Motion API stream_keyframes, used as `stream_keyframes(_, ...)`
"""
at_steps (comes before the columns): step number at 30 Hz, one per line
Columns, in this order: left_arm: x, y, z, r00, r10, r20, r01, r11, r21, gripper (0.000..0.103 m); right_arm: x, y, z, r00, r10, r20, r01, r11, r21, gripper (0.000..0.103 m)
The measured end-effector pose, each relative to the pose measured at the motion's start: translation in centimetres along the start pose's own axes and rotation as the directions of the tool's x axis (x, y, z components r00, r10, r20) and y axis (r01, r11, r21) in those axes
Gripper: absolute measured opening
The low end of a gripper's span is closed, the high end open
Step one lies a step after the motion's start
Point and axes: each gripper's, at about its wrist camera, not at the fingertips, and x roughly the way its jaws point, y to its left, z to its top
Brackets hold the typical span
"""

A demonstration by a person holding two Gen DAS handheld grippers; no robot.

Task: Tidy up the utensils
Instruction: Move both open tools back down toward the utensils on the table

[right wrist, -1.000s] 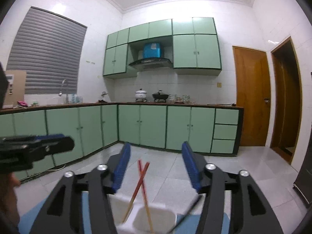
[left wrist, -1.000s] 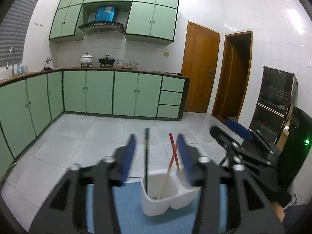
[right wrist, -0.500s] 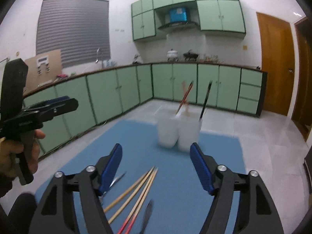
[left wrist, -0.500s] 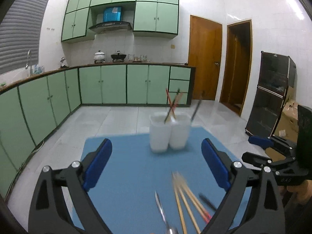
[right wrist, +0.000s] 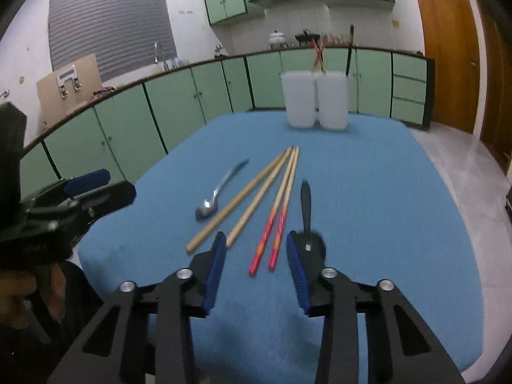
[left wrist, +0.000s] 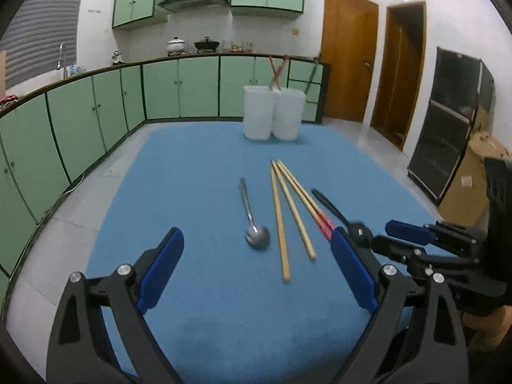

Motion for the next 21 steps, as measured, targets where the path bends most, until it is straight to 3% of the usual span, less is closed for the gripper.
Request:
stream_keyframes(3,0.9,-0.7,-1.1,0.999,-0.015,-0.030,0.015,1.000,0.015,0.075,0.6,-0.4,-0.7,1.000,-0.015,-0.020,0.015,1.000,0.015,0.026)
stream_keyframes(13,4.4,-2.0,-3.7,0.991,-0.049,-0.125,0.052,0.998,0.021,0.052,3.1,-0.9,-1.7,0.997,-0.033,-0.071,0.035,0.999,0.021,0.026)
stream_keyframes(21,6.7,-2.2,-3.8,0.987,-0.053,-0.155,0.055,0.998,0.006,0.044,4.3,-1.0,-0.9,0.997,-0.041,-0.059,0.041,0.999,-0.002,0.025)
